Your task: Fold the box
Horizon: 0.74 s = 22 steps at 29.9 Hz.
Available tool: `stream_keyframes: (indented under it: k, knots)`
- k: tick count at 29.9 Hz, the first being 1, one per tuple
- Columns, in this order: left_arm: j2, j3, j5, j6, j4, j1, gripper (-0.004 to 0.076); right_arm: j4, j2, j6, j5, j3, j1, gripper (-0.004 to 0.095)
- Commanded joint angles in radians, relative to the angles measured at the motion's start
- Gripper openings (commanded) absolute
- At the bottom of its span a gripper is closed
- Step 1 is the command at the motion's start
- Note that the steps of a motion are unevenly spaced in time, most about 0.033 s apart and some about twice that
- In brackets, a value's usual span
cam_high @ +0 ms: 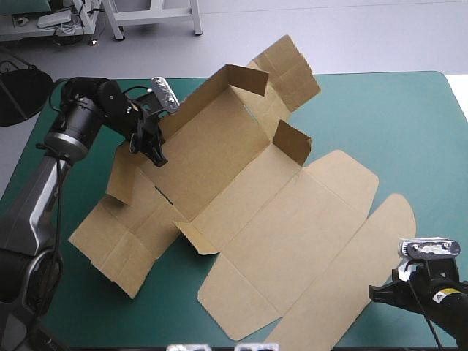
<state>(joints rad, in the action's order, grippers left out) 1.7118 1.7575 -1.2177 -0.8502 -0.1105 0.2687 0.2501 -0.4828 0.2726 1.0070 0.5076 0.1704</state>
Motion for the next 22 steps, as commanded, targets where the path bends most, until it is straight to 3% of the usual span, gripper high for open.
stream_keyframes:
  k: [1, 15, 22]
  knots:
    - [-0.053, 0.038, 0.097, -0.011, 0.093, 0.09, -0.0009, 0.015, -0.01, 0.004, -0.043, 0.026, 0.0, -0.0013]
    - [-0.053, 0.038, 0.314, -0.08, 0.421, 0.473, -0.0009, 0.015, -0.01, 0.004, -0.043, 0.026, 0.0, -0.0013]
    - [-0.053, 0.031, 0.325, 0.075, 0.463, 0.573, -0.0009, 0.019, -0.01, 0.004, -0.046, 0.026, 0.0, -0.0013]
